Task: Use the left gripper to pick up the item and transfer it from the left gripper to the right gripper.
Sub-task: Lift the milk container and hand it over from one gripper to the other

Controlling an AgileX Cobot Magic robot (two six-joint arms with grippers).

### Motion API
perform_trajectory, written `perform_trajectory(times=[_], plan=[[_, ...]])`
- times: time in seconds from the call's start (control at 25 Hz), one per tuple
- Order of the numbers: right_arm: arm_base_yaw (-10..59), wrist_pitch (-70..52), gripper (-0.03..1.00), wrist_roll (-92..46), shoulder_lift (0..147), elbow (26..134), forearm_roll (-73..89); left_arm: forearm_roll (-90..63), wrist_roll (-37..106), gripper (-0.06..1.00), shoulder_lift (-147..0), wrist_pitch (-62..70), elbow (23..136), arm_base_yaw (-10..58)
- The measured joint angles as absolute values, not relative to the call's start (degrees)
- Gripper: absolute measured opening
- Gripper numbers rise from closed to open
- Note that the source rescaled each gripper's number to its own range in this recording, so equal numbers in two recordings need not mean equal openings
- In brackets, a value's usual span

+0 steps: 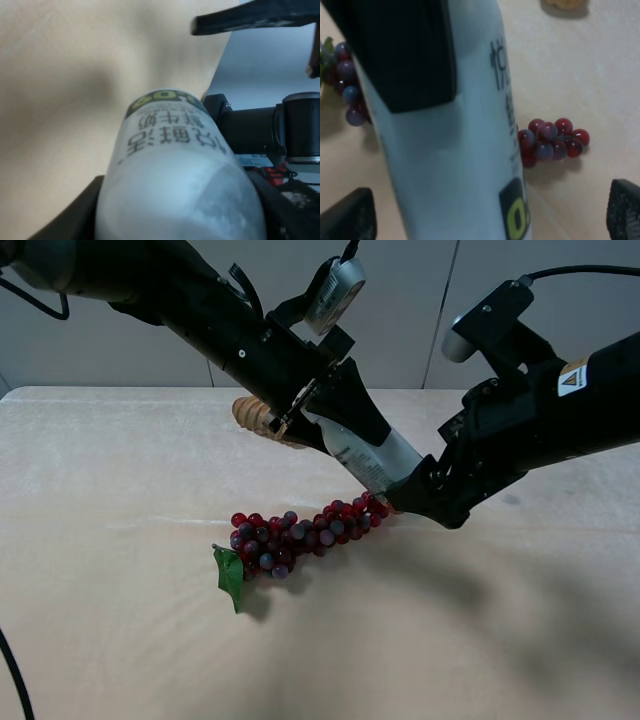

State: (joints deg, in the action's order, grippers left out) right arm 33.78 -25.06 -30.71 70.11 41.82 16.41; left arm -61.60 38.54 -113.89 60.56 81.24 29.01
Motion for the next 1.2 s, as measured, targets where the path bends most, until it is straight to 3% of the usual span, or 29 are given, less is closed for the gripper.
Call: perform_trajectory(times=[0.72, 0.84, 1.08, 1.12, 1.16, 1.2], plan=[[33.78, -20.04, 1.00, -31.09, 76.10, 41.82, 18.45, -66.92, 40.33, 0.02, -113.89, 60.56, 81.24, 29.01], [33.78, -20.04, 0.92, -31.09, 76.10, 41.82, 18.50, -66.85, 40.33, 0.02, -113.89, 60.56, 81.24, 29.01], [33.78, -19.81, 0.87, -31.09, 76.10, 41.82, 18.63, -65.25, 40.33, 0.02, -113.89, 60.56, 81.24, 29.01], [33.78, -19.81, 0.75, -31.09, 76.10, 41.82, 18.63, -65.12, 40.33, 0.02, -113.89, 60.56, 81.24, 29.01], [33.78, -19.87, 0.49, -31.11, 76.10, 41.82, 18.72, -65.12, 40.38, 0.02, -113.89, 60.44, 81.24, 29.01], [33.95, -20.05, 0.01, -31.46, 76.10, 41.82, 18.84, -65.56, 40.37, 0.02, -113.89, 59.73, 81.37, 29.01]])
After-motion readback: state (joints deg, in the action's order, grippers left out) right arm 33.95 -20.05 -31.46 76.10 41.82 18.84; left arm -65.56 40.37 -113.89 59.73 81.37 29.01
